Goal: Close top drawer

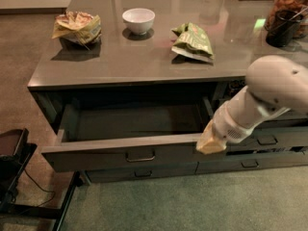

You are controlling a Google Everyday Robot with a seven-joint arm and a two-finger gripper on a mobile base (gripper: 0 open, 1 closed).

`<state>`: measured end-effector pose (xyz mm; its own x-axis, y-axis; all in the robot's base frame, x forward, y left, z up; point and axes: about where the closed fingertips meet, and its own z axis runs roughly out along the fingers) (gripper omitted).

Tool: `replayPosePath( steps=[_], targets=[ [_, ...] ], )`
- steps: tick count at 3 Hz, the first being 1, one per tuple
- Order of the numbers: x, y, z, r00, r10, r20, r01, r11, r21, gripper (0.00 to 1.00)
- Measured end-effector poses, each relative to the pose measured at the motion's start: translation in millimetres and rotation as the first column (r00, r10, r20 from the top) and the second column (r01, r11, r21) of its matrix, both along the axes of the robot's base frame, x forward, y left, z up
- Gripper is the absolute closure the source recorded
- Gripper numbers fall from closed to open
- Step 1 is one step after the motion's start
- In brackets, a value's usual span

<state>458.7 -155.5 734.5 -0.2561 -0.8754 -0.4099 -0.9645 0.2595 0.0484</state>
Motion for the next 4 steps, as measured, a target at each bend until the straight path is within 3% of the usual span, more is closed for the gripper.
replayPosePath(
  steps=[1, 2, 3, 4],
  targets=[
    [-19.8, 10.1, -54.3, 0.9937, 0.037, -0.105, -0.033, 0.999, 0.041, 1.00],
    [-19.8, 10.1, -54.3, 0.9938, 0.037, -0.105, -0.033, 0.999, 0.041, 1.00],
    [-13.4, 13.1, -68.9, 0.9977, 0.022, -0.064, -0.020, 0.999, 0.030, 1.00],
    [-7.2, 17.9, -93.0, 0.9993, 0.011, 0.037, -0.012, 1.000, 0.029, 1.00]
  ],
)
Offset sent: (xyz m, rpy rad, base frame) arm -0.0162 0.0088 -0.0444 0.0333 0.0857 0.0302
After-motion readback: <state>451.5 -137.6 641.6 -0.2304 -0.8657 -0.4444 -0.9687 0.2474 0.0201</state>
